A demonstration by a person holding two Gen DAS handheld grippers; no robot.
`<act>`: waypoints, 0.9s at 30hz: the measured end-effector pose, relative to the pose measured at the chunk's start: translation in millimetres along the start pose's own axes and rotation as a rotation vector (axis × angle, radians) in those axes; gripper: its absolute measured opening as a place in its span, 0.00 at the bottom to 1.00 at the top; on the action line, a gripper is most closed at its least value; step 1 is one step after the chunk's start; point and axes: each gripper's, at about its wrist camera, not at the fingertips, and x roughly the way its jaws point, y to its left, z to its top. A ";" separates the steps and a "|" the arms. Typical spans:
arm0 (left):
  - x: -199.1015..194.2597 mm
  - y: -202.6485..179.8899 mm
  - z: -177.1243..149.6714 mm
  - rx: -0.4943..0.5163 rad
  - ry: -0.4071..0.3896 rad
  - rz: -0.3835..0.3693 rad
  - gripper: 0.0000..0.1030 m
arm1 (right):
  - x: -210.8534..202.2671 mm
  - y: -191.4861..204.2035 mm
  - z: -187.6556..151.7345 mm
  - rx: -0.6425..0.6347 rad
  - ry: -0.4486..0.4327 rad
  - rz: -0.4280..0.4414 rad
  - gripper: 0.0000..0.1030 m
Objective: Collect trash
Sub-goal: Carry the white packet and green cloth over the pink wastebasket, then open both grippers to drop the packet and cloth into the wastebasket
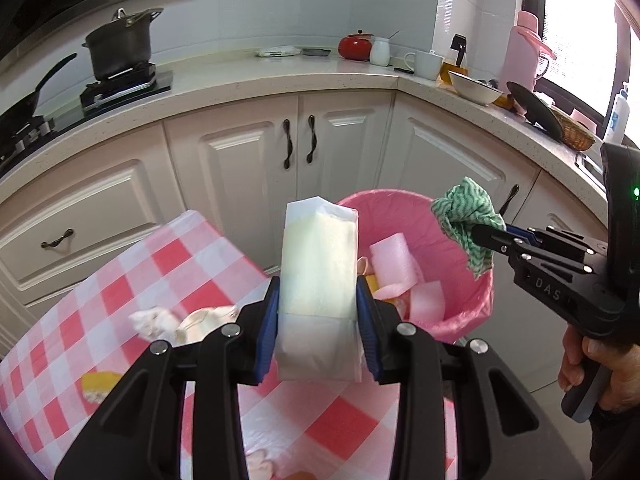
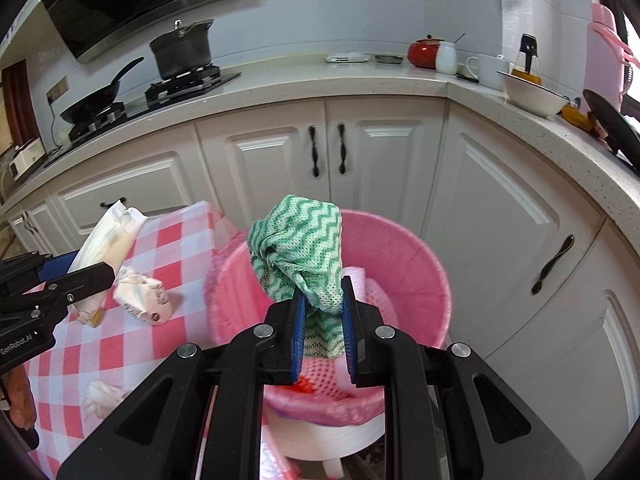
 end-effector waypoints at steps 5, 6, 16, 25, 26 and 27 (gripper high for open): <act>14.2 -8.0 16.8 -0.016 -0.009 -0.031 0.34 | 10.4 -12.6 3.8 0.011 0.002 -0.020 0.18; 18.1 -10.0 20.0 -0.020 -0.010 -0.041 0.34 | 11.5 -14.3 4.7 0.012 0.001 -0.022 0.18; 49.0 -30.5 36.5 -0.035 0.009 -0.115 0.38 | 15.8 -34.1 6.7 0.057 -0.012 -0.042 0.26; 53.1 -32.4 32.9 -0.030 0.012 -0.112 0.52 | 5.6 -40.3 -0.1 0.075 -0.037 -0.073 0.56; 49.7 -28.5 29.7 -0.037 0.008 -0.111 0.52 | 3.9 -39.5 -1.1 0.076 -0.043 -0.071 0.59; 46.0 -24.4 26.2 -0.043 0.004 -0.105 0.52 | 1.0 -37.8 -2.9 0.075 -0.051 -0.069 0.61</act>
